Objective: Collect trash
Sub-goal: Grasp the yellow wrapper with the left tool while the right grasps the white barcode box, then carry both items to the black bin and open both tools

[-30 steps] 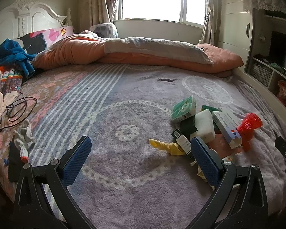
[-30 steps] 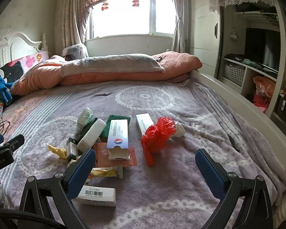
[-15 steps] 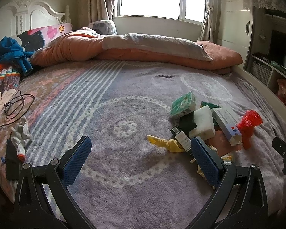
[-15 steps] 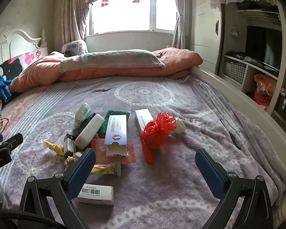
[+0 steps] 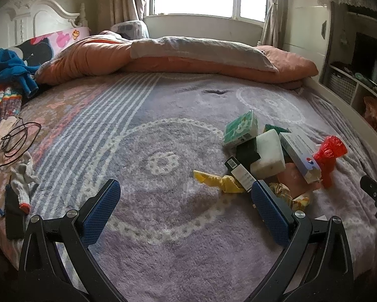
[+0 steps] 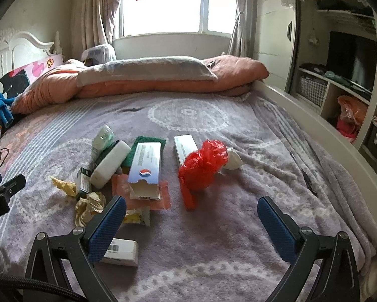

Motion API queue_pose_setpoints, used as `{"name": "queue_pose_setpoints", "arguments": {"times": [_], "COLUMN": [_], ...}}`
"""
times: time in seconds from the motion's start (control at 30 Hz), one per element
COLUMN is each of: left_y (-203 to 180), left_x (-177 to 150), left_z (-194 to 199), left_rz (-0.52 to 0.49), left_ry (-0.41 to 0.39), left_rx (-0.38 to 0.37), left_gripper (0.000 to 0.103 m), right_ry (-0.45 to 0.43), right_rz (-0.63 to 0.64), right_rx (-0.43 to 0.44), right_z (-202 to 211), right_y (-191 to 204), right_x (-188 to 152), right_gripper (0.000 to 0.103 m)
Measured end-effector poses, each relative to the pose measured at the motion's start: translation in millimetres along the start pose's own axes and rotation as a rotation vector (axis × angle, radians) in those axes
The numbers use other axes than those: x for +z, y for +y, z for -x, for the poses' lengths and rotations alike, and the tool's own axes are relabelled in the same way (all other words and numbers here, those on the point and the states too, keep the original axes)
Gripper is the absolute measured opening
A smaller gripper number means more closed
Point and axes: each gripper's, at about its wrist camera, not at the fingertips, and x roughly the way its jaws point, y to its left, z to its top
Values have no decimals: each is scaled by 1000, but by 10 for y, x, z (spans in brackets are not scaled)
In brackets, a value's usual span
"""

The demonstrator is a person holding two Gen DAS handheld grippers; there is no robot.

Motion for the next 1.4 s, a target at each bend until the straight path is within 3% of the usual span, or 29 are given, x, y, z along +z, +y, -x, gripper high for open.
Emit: {"name": "queue_pose_setpoints", "arguments": {"times": [0.23,0.4,0.5,0.6,0.97,1.0,1.03,1.1,1.13,1.2,1.4], "left_y": [26,52,77,64,-134,-149,-166,-195,-196,-174,24], "left_x": [49,51,77,92,103,97,86,58,50,57,168], "left_z": [-137,-201,-297,-395,-1068,-1121,-1177,-1282,-1299,-1240,-708], "left_rz": [-42,-85,-81,-81,-110,-108,-107,-102,-98,-93,-58], "left_ry": [81,110,146,164,256,268,283,326,336,330,295], "left_rx": [-83,-108,-127,-129,-171,-190,-206,-222,-237,-263,-362], "left_gripper": [103,103,103,103,102,90,80,45,40,21,19], "right_ry": [108,199,264,304,322,319,319,310,303,291,231], "right_rz": [-10,23,79,61,10,-2,-9,-20,-18,-7,15], "right_rx": [65,284,381,450,420,426,428,435,435,431,411], "right_z": [-201,-254,-342,-436,-676,-692,-705,-700,-672,-619,-245], "right_y": [-207,-31,217,417,704,688,679,650,632,621,416], "right_x": [-11,-120,-238,-356,-495,-507,-515,-528,-527,-511,-454], "right_gripper": [102,93,85,85,85,77,77,76,76,76,76]}}
